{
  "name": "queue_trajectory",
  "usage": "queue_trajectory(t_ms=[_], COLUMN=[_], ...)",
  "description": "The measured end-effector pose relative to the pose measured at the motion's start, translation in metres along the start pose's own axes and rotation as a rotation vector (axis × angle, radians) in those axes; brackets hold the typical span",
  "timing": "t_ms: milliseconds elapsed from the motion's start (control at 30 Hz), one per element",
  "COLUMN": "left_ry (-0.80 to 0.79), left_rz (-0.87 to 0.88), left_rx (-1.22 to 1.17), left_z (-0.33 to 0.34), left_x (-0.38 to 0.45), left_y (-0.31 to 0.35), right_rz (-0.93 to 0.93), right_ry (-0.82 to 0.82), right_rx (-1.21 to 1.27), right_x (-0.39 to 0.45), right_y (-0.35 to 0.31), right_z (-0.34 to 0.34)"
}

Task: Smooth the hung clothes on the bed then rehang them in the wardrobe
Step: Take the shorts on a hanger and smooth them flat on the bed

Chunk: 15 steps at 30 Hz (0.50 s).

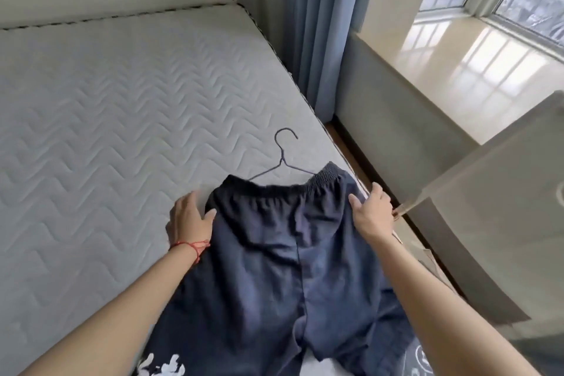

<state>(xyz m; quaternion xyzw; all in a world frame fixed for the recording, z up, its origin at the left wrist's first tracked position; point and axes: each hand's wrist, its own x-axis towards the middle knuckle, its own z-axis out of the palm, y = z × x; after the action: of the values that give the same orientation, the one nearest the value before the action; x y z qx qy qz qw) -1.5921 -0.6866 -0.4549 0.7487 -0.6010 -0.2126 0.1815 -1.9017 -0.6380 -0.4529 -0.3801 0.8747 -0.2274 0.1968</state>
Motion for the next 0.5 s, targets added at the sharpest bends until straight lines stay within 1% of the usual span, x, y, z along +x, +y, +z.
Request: queue_trajectory(t_ms=[67, 133, 233, 367, 500], left_ry=[-0.061, -0.090, -0.099, -0.164, -0.182], left_rz=[-0.093, -0.148, -0.234, -0.318, -0.331], left_rx=[-0.024, -0.039, -0.031, -0.031, -0.039], left_z=[0.018, 0.028, 0.031, 0.027, 0.023], left_x=[-0.026, -0.061, -0.117, -0.175, -0.197], left_y=[-0.034, -0.072, -0.126, -0.178, -0.201], right_rz=[-0.030, -0.028, 0.099, 0.256, 0.377], right_ry=[-0.078, -0.113, -0.120, -0.175, -0.304], right_rx=[0.119, 0.253, 0.426, 0.441, 0.441], right_x=[-0.035, -0.082, -0.155, -0.228, -0.264], right_y=[0.019, 0.040, 0.072, 0.103, 0.109], right_z=[0.026, 0.046, 0.069, 0.094, 0.114])
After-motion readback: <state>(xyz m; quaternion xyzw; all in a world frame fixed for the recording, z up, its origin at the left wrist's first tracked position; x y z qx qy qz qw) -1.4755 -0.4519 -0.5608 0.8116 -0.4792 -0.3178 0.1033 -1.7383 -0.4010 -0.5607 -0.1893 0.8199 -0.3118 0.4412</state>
